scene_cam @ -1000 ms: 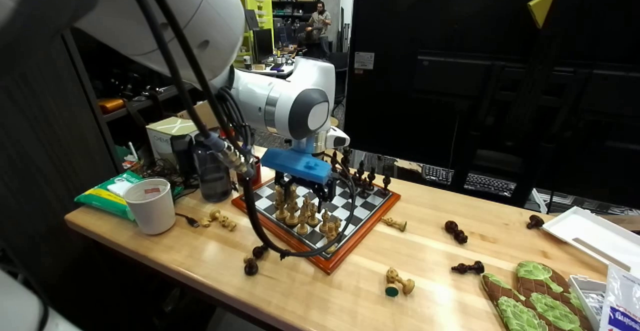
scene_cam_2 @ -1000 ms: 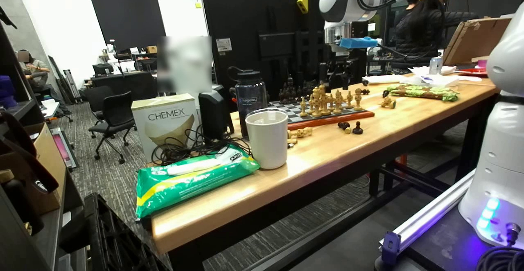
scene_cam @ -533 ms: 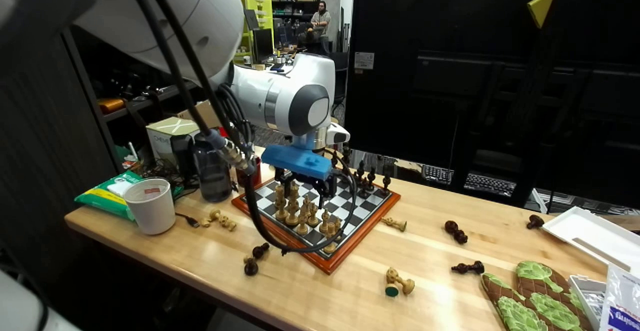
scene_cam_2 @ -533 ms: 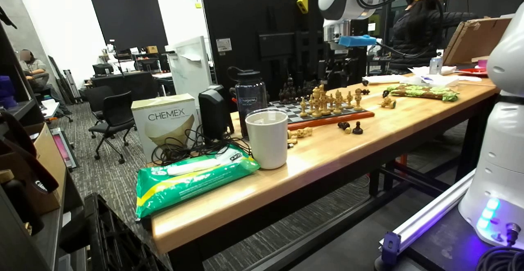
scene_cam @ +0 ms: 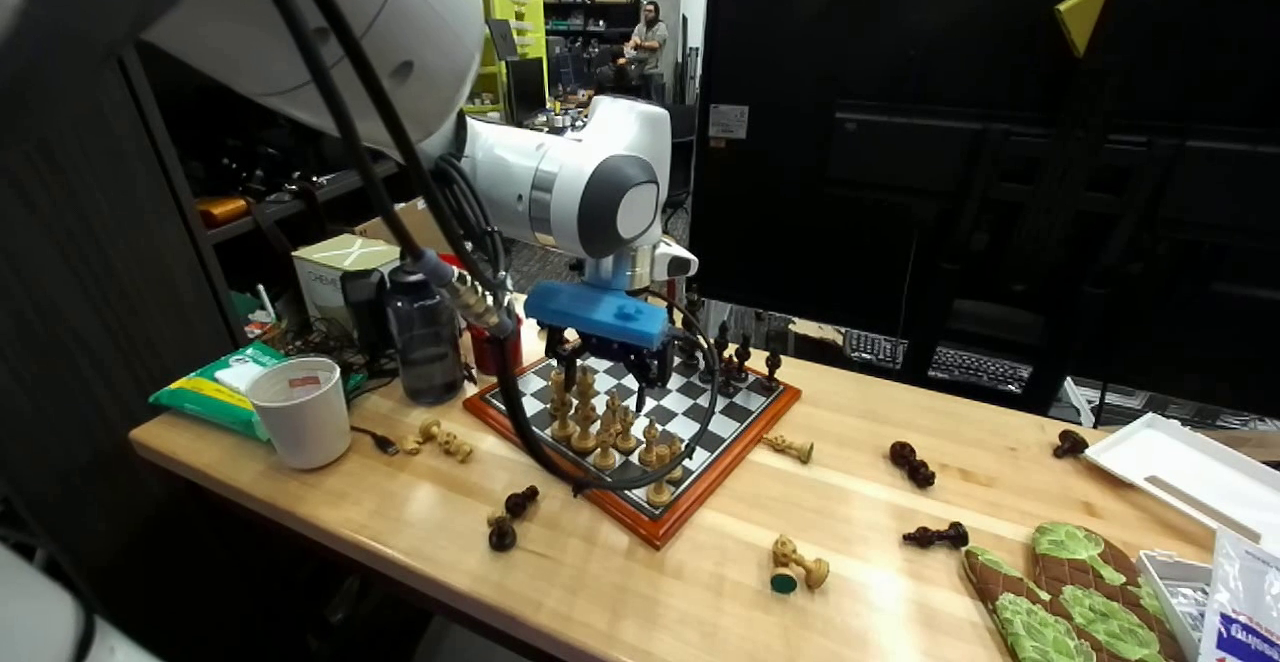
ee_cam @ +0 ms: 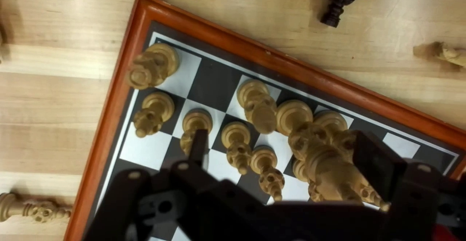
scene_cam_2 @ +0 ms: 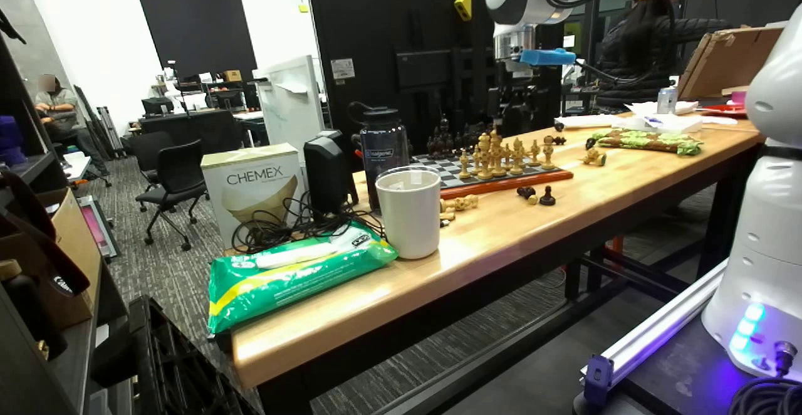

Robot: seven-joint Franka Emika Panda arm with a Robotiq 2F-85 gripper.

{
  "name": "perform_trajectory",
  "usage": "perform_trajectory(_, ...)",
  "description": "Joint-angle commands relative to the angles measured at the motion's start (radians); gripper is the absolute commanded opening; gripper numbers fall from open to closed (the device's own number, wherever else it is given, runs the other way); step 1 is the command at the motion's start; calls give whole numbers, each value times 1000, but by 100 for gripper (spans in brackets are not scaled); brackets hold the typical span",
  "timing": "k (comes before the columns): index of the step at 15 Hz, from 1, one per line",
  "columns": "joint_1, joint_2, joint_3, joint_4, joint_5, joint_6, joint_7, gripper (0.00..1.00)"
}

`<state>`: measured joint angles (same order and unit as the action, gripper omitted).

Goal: Move the light brown chess piece backwards

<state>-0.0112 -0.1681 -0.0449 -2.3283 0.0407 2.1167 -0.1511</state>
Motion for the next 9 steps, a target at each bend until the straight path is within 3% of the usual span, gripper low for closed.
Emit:
perform_trajectory(1,7,-30,1,11,17,-49,-36,100)
perform_trajectory(9,31,-39,18,75,2,-160,-71,100)
